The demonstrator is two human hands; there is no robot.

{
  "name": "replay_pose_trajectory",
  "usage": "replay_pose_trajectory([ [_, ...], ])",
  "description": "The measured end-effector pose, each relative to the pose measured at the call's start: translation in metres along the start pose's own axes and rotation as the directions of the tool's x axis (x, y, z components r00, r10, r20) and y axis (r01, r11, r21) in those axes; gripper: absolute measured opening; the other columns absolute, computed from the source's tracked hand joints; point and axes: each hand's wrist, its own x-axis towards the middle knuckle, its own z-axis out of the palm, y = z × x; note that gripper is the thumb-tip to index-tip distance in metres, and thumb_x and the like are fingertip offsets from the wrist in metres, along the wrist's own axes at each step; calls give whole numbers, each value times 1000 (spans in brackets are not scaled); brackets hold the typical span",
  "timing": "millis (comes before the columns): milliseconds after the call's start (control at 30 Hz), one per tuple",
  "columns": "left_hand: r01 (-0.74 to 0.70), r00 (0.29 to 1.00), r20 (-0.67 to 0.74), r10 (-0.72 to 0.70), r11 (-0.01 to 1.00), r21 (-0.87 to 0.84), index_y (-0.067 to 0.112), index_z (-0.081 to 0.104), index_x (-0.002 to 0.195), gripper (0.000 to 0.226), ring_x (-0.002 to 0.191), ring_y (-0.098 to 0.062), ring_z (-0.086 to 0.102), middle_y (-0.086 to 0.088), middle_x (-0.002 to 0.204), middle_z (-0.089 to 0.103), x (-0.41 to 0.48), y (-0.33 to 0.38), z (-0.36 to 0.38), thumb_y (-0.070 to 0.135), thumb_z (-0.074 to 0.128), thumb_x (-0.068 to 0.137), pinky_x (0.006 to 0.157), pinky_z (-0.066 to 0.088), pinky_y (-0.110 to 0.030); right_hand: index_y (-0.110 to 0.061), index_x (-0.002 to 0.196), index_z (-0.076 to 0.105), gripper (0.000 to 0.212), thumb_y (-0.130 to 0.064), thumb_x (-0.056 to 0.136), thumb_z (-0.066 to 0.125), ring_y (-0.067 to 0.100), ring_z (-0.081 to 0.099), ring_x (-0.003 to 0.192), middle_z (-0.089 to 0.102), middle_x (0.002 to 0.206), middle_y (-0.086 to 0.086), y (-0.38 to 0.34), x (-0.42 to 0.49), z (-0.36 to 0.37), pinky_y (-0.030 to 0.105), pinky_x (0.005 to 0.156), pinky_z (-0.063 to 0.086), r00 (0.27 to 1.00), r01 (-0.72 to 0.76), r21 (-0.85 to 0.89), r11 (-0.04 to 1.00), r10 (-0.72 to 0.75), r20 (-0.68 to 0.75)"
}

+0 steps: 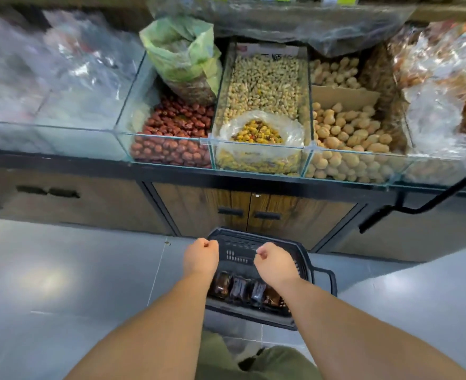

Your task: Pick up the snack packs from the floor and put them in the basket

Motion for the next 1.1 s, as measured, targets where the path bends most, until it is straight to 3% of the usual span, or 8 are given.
replay_pose_trajectory([
  [133,139,990,-16,-141,987,-81,8,50,71,25,75,-26,47,-19,84,55,-21,-22,-17,18,43,93,66,35,-32,-13,68,53,28,-15,92,39,21,50,68,56,73,7,-7,-4,-1,28,66,42,986,125,-213,969,-98,135],
  [267,277,960,56,-274,960,-42,3,61,91,25,102,-33,61,-23,108,63,-40,-53,-34,21,43,94,83,47,-34,-11,83,57,22,-18,94,39,22,51,75,59,80,7,-37,-11,23,26,68,41,948,270,-282,920,-203,246],
  [333,319,948,27,-318,948,-12,3,61,104,27,112,-32,57,-21,119,60,-50,-73,-50,18,41,95,91,45,-30,-13,75,54,25,-18,95,40,23,48,78,57,77,5,-57,-20,43,28,71,40,913,357,-318,878,-257,315],
  [433,348,936,-55,-348,937,-8,4,63,105,28,110,-30,57,-20,118,61,-59,-101,-73,20,42,95,84,43,-27,-18,60,34,35,-15,95,40,26,46,77,46,68,3,-83,-30,72,28,68,36,871,439,-368,820,-287,399],
  [567,392,911,-138,-390,920,-9,1,65,105,34,107,-31,59,-20,114,63,-73,-152,-113,24,41,96,83,45,-27,-13,59,35,34,-11,93,42,28,48,69,49,70,10,-125,-50,123,31,66,39,808,539,-431,723,-300,507],
  [667,399,907,-151,-393,917,13,4,62,109,32,111,-31,56,-17,118,62,-79,-194,-145,26,43,94,88,45,-30,-7,84,58,25,-17,96,39,31,59,99,63,106,17,-157,-73,171,32,83,45,737,644,-498,581,-297,607],
  [767,426,894,-159,-419,905,12,8,60,110,30,111,-29,56,-13,119,61,-83,-240,-179,27,45,94,86,45,-29,-6,117,57,32,-21,96,39,32,53,117,57,126,17,-188,-98,223,33,96,42,696,701,-525,483,-304,651],
  [1100,550,775,-307,-552,829,-103,8,57,107,26,102,-29,56,-12,113,59,-95,-387,-322,24,42,92,78,41,-29,-11,116,62,33,-19,88,45,31,54,117,59,126,14,-305,-171,382,32,95,44,638,764,-503,404,-359,681],
])
